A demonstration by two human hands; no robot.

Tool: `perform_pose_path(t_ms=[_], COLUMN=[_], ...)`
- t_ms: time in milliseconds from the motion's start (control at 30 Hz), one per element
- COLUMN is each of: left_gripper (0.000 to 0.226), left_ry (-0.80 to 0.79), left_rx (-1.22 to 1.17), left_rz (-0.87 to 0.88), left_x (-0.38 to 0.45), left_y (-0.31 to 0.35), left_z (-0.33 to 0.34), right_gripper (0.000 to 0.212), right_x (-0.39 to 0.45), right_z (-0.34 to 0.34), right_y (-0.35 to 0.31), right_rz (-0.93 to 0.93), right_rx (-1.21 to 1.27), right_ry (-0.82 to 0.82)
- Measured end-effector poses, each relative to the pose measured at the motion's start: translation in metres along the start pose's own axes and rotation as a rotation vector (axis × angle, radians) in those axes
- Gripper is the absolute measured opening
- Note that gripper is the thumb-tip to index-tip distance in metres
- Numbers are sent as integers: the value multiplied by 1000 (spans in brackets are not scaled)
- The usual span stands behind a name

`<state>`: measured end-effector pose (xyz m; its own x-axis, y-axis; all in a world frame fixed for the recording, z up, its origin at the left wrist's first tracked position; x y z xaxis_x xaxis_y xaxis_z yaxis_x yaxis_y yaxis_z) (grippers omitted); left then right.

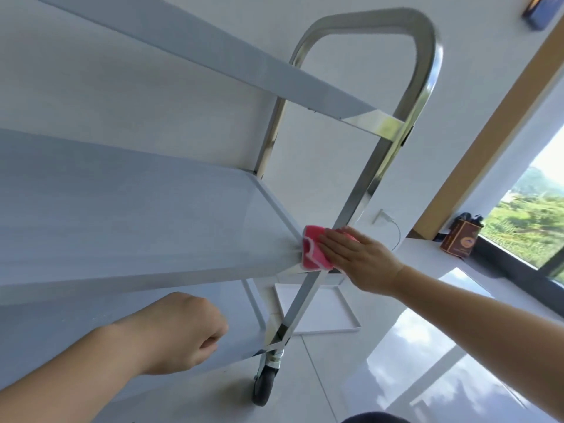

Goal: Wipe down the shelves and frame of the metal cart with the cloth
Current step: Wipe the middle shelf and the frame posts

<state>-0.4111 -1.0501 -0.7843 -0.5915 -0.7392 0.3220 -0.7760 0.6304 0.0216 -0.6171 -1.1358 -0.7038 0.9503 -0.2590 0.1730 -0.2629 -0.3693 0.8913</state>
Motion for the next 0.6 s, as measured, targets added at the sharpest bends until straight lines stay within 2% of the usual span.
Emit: perform_pose_path(t_ms=[67,167,267,333,467,600], left_gripper=[25,28,29,27,26,26], left_ry=[12,23,30,31,38,38], left_rx=[2,18,36,42,39,33], left_rz=[12,19,25,38,49,30], left_x=[1,1,1,2,3,-1], left_y=[2,2,3,5,7,4], left_z=[-5,-10,-12,-12,-12,-14], right_gripper=[54,66,42,39,45,44], right_x=[6,18,26,27,31,27], right_z=[-6,-31,-68,-77,-60,-49], right_y=[11,58,123,138,123,120], right_rz=[-64,-26,136,153,97,116], right_rx=[-38,-99,-155,-159,-179,-162], right_ry=[-40,11,202,248,111,80])
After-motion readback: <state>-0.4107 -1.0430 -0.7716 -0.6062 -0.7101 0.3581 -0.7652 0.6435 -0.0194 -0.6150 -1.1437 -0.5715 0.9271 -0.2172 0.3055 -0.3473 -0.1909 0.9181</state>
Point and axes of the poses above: each hand's wrist, its own x-axis towards the middle knuckle, its own z-axis out of the palm, y = z × x, the point moved 9 cm from there along x, towards the middle knuckle, and after that the axes turned 13 degrees about y, right-handed, at the moved point
